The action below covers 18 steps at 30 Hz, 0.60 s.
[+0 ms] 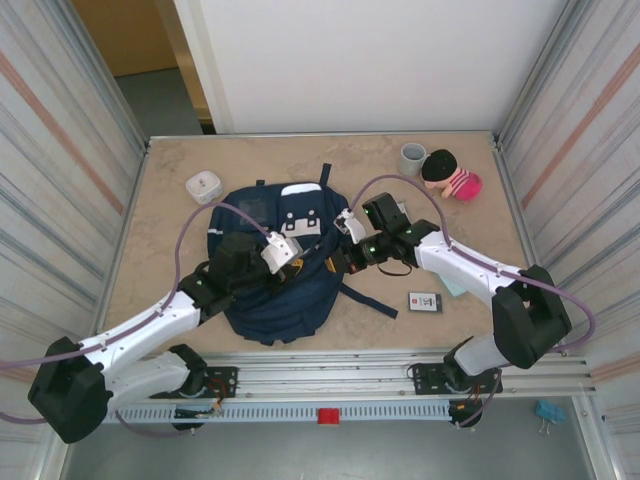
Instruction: Pack books, pencil case, and school supplies into a backpack
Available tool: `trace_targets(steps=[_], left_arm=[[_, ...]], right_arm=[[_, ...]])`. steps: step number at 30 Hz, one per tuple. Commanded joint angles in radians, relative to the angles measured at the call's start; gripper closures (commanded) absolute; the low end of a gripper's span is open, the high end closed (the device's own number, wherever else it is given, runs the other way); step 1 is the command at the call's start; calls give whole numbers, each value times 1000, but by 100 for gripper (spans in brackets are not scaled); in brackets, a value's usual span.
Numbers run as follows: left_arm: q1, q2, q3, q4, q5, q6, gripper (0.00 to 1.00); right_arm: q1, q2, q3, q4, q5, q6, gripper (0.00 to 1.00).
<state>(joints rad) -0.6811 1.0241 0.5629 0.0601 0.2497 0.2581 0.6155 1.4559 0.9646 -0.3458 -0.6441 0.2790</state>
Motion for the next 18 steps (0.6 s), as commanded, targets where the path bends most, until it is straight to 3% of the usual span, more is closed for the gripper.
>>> trace_targets(steps=[1, 13, 18], left_arm=[[0, 2, 44, 81, -17, -24, 100], [0, -16, 46, 90, 18, -18, 100], [1, -30, 42, 92, 19, -19, 100]], right_arm=[[8, -22, -18, 67, -1, 32, 100], [6, -4, -50, 151, -27, 68, 99], [6, 7, -56, 158, -30, 73, 86]])
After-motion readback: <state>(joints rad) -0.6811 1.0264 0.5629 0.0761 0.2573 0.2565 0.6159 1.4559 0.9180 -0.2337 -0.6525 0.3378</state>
